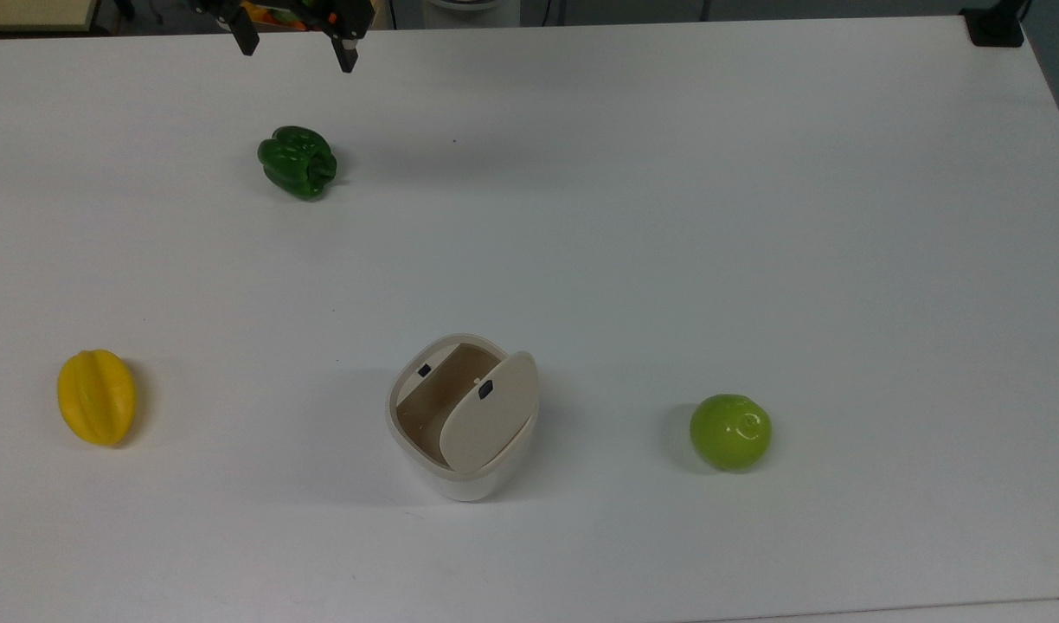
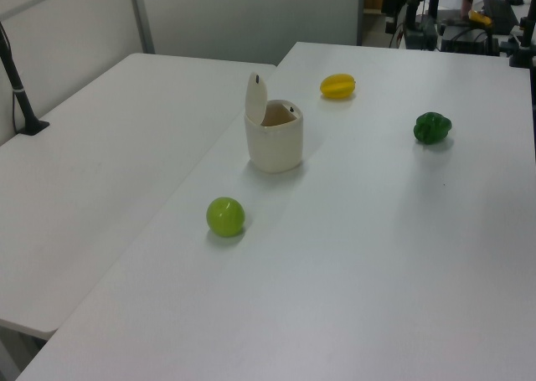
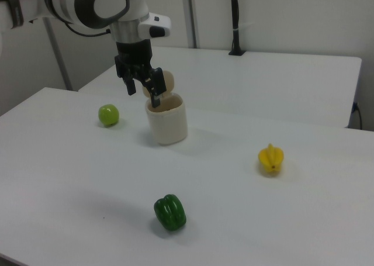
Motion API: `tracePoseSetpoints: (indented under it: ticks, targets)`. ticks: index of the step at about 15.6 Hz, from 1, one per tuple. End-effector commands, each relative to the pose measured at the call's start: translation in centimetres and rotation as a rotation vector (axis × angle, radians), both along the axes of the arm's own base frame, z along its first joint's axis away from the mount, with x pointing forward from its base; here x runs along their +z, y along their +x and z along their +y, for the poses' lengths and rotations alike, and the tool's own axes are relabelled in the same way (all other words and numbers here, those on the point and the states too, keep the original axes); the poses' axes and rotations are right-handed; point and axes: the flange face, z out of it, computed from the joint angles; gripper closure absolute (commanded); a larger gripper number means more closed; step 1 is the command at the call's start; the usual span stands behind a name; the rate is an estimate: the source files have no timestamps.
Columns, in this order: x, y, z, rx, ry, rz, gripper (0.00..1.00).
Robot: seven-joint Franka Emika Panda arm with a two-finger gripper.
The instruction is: Close garbage bin
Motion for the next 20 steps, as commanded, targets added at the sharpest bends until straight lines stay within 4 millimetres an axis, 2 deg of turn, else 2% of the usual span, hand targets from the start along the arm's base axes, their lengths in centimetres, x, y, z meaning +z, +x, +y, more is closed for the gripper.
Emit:
tracePoseSetpoints:
  ticks: [1, 4, 9, 15, 20]
  targets:
    - [1.2, -1.4, -0.7, -0.017, -0.01, -0.002, 0.0]
    - [1.1, -1.2, -0.3, -0.076, -0.006, 0.001, 0.0]
    - [0.9, -1.1, -0.4, -0.052, -0.01, 0.0, 0.0]
    - [-0.3, -0.2, -0.4, 0.052, -0.013, -0.008, 0.0]
    - [-0.7, 0.6, 0.5, 0.089, -0.008, -0.035, 0.0]
